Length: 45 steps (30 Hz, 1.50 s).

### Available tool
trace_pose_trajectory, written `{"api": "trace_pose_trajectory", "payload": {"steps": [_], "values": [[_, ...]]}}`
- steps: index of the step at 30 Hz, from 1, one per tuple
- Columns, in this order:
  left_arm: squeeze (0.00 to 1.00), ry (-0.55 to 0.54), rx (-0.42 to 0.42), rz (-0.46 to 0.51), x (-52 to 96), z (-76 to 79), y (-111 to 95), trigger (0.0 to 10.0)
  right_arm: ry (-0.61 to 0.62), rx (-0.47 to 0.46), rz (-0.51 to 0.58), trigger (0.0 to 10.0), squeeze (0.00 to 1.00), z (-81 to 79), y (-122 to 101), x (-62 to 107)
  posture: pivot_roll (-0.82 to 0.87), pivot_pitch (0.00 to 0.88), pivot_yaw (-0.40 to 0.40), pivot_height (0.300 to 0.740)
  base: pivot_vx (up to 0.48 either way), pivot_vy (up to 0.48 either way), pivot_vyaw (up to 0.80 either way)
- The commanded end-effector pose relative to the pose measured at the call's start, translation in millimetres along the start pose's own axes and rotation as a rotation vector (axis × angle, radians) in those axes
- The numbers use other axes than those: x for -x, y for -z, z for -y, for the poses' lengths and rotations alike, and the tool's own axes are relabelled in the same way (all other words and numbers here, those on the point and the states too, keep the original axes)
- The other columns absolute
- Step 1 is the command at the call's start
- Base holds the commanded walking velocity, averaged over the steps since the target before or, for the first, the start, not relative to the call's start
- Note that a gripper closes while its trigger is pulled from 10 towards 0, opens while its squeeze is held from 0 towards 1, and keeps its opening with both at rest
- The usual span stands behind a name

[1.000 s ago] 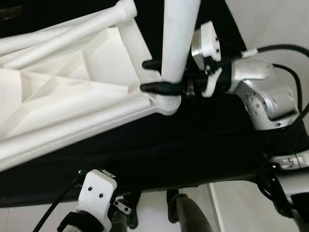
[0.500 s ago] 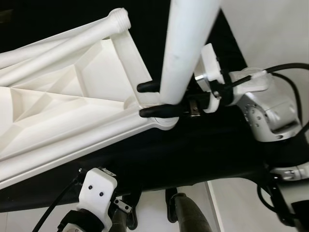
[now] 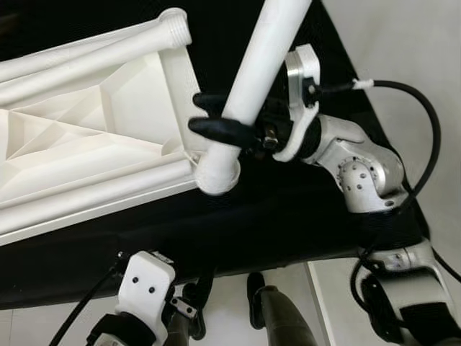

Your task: Building children table

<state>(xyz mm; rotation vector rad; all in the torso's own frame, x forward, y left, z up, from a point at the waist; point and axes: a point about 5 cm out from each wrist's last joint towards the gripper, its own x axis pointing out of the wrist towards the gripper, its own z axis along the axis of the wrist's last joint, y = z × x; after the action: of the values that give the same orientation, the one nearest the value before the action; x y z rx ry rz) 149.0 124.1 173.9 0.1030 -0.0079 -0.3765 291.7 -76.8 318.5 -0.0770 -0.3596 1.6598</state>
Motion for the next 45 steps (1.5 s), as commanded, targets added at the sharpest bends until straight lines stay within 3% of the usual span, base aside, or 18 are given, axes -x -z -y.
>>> {"api": "trace_pose_trajectory", "payload": {"steps": [1, 9, 16, 19, 23, 26, 27, 31, 45], "values": [[0.00, -0.005, 0.021, -0.042, 3.1, 0.8, 7.7, 10.0, -0.038, 0.031, -0.061, 10.0, 0.00, -7.1, 8.3, -4.4, 0.04, 0.443, 0.030, 0.740, 0.000, 0.000, 0.00], [0.00, -0.002, 0.023, -0.043, 3.3, 1.4, 8.0, 10.0, 0.096, 0.124, -0.140, 10.0, 0.00, 13.4, 9.8, -4.3, 0.04, 0.440, 0.031, 0.740, 0.000, 0.000, 0.00], [0.00, 0.005, 0.025, -0.045, 3.9, 2.6, 8.3, 10.0, 0.162, 0.134, -0.236, 10.0, 0.00, 35.5, 14.6, -5.2, 0.05, 0.436, 0.029, 0.740, 0.000, 0.000, 0.00], [0.00, 0.008, 0.026, -0.045, 4.8, 3.5, 7.7, 10.0, 0.109, 0.117, -0.250, 10.0, 0.00, 38.9, 15.1, -5.7, 0.05, 0.440, 0.027, 0.740, 0.000, 0.000, 0.00], [0.00, 0.008, 0.030, -0.047, 7.7, 5.4, 5.7, 10.0, -0.127, 0.135, -0.235, 10.0, 0.00, 34.3, 9.3, -8.9, 0.06, 0.460, 0.021, 0.740, 0.000, 0.000, 0.00], [0.00, 0.008, 0.031, -0.047, 8.3, 5.8, 5.3, 10.0, -0.175, 0.143, -0.237, 10.0, 0.00, 32.3, 8.7, -9.3, 0.07, 0.461, 0.022, 0.740, 0.000, 0.000, 0.00], [0.00, 0.010, 0.034, -0.049, 10.2, 7.1, 4.2, 10.0, -0.301, 0.154, -0.270, 10.0, 0.00, 26.6, 8.9, -11.4, 0.08, 0.476, 0.018, 0.740, 0.000, 0.000, 0.00], [0.00, 0.013, 0.039, -0.052, 12.1, 9.3, 2.7, 10.0, -0.410, 0.135, -0.296, 10.0, 0.00, 19.8, 9.2, -14.9, 0.08, 0.485, 0.015, 0.740, 0.000, 0.000, 0.00], [0.00, 0.003, 0.059, -0.060, 17.8, 13.5, -0.4, 10.0, -0.532, 0.080, -0.434, 10.0, 0.00, 14.4, 16.1, -17.2, 0.08, 0.519, -0.006, 0.740, 0.000, 0.000, 0.00]]}}
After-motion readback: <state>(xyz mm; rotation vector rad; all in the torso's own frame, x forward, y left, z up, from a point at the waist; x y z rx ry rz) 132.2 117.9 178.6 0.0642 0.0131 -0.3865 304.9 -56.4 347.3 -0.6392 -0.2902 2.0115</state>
